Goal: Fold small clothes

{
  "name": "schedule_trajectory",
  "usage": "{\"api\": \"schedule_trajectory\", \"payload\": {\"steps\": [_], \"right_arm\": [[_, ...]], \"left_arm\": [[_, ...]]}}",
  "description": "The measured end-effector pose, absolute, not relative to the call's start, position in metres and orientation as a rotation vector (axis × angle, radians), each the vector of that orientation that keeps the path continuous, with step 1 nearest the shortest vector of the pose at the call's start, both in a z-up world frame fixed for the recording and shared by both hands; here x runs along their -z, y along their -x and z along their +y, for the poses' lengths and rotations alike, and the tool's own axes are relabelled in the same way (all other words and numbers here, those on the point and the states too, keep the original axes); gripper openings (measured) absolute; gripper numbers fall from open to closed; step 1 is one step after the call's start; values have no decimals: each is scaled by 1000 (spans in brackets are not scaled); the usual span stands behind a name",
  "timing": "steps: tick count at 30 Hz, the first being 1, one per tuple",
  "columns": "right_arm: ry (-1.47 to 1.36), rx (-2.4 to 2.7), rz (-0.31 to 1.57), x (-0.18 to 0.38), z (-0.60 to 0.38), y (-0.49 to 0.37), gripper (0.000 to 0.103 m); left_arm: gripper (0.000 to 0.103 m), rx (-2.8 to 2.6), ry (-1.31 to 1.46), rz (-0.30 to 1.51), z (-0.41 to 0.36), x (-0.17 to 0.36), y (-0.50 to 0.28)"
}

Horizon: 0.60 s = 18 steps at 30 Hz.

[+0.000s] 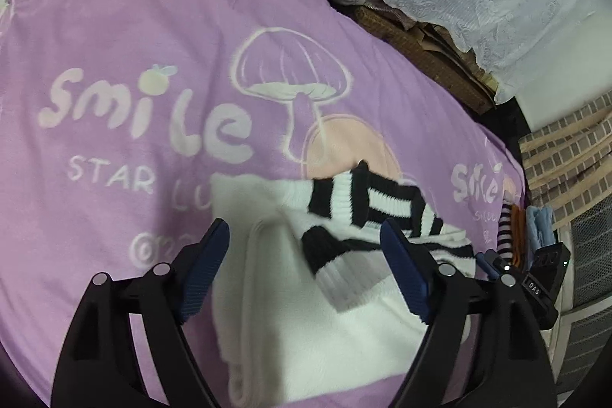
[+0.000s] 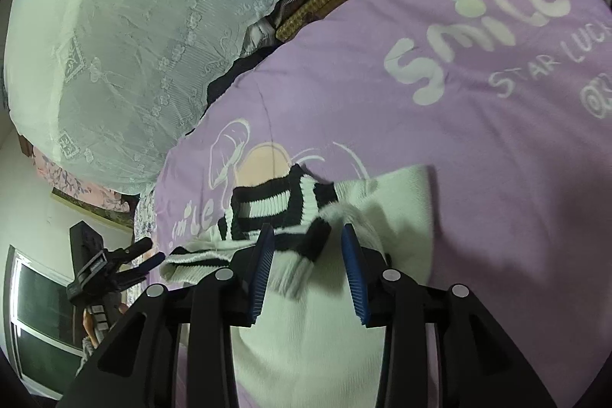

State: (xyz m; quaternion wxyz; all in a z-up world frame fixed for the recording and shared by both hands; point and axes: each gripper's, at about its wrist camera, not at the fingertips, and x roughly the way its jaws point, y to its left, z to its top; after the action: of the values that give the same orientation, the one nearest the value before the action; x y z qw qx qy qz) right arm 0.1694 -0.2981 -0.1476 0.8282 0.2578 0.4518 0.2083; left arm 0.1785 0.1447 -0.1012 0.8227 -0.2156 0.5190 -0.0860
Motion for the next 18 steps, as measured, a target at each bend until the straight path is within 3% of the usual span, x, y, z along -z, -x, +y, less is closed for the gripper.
{"api": "schedule_trajectory", "payload": {"steps": [9,18], "right_arm": [[-296,-524,1024,151,-259,-117,37],[-217,-563,1036,163,-221,-131,37]], "left_arm": [[78,239,338,1227,122,132,-129],[78,255,273,1242,90,144,-142]]}}
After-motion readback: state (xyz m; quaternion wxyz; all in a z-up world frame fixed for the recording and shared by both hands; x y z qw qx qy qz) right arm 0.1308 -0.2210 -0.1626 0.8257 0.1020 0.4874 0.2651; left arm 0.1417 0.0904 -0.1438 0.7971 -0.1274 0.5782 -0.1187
